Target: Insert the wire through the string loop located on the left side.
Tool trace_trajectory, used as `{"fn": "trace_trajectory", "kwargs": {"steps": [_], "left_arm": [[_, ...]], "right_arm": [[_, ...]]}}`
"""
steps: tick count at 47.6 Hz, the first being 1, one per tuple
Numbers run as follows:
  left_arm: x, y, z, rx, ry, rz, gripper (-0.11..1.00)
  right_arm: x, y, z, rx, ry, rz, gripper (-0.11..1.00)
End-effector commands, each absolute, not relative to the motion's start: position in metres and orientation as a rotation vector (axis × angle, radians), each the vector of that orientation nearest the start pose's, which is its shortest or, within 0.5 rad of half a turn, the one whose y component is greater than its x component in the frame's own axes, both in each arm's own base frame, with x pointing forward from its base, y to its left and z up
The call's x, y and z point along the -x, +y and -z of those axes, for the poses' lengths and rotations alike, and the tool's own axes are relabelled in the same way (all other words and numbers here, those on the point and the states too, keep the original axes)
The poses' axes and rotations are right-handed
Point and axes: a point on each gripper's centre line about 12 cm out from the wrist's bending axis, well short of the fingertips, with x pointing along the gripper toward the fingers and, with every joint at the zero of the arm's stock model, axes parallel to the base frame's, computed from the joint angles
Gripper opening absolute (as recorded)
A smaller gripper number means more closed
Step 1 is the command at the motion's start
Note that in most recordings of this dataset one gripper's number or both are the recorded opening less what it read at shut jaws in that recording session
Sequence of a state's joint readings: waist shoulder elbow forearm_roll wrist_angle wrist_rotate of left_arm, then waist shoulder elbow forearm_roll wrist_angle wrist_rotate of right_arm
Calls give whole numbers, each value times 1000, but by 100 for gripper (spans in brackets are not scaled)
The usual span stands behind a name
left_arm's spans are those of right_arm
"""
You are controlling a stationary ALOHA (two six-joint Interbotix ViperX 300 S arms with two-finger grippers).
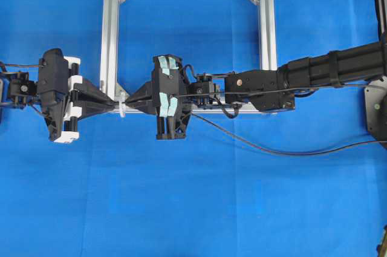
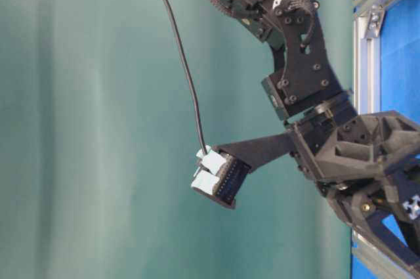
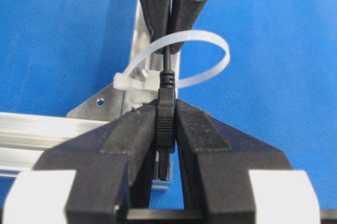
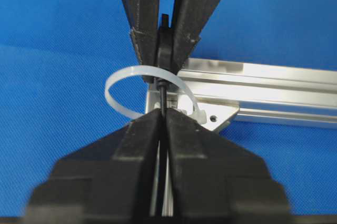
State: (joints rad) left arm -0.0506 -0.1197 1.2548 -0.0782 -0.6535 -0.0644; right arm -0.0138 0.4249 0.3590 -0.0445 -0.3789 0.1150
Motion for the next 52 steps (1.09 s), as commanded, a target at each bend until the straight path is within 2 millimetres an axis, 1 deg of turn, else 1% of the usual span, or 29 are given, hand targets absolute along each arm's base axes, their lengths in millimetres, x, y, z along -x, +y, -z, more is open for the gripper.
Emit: {"fn": "trace_trajectory", "kwargs": {"steps": [1,3,7,11,14,15,22,26,32,42,52], "left_arm": [[-257,-7,-112,102,451,-25,7],[-257,-7,-111,102,453,-25,7],[-257,-7,-111,102,453,-25,7],[-257,-7,-112,102,451,-25,7],[-257,-7,-111,104,453,-26,7],[-257,-7,-111,104,453,-26,7],[-256,-7,-112,104,451,-25,7],[-251,-7,-113,104,451,-25,7],[-233,-6,-117,116,434,-26,7],[-201,-5,-129,144,381,-25,7],[-189,-5,-150,166,336,-19,7]], "right_arm": [[-503,-5,-134,-85,374,15,19],[-502,-5,-134,-90,376,16,30],[-502,-5,-134,-94,376,18,57],[-502,-5,-134,-95,376,19,81],[-502,-6,-133,-98,377,20,94],[-502,-6,-133,-98,377,20,96],[-502,-6,-133,-100,377,22,97],[-502,-6,-134,-99,376,21,98],[-501,-6,-133,-100,379,22,98],[-501,-5,-135,-100,372,20,98],[-501,-6,-135,-99,371,21,98]]}}
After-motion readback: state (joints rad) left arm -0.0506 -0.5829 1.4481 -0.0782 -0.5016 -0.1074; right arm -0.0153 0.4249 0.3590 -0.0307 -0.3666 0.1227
